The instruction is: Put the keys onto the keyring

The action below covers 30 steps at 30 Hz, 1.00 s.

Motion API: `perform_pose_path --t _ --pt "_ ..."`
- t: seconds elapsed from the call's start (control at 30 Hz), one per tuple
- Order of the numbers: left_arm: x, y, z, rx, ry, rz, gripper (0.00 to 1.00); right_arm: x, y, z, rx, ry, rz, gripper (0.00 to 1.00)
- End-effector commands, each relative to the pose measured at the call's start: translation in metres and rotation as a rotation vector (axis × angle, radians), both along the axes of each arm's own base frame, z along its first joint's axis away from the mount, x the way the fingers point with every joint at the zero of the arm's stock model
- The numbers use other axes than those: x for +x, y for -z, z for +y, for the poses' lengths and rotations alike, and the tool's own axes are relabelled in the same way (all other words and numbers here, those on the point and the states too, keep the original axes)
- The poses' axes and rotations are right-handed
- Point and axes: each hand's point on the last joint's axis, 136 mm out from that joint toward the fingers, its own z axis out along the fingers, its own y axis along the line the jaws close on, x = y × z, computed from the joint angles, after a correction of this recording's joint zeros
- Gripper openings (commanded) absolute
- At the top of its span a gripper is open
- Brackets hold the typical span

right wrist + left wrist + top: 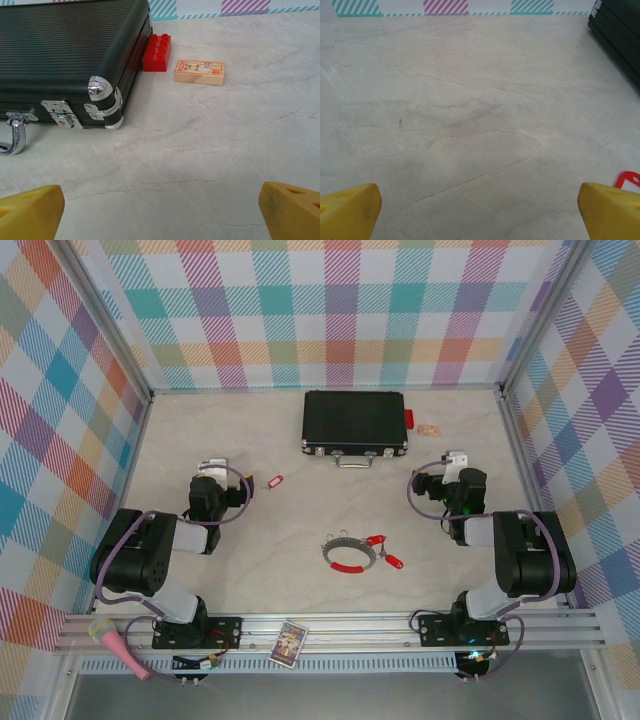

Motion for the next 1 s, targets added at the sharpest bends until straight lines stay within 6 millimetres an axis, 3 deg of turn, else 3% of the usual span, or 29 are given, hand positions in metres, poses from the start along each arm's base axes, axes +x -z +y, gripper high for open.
perform_pose_path --t 0.0,0.97 --pt "0.0019 -0.0056 0.0026 0.007 -0.001 -0.026 1.0 0.0053 -0.0056 -0.0026 0.007 0.015 -0.014 0.99" --pt "0.0044 -0.0044 0.0077 0.004 -0.035 -0.012 1.0 0.0053 -0.0056 -0.0025 0.008 0.015 -0.014 0.99"
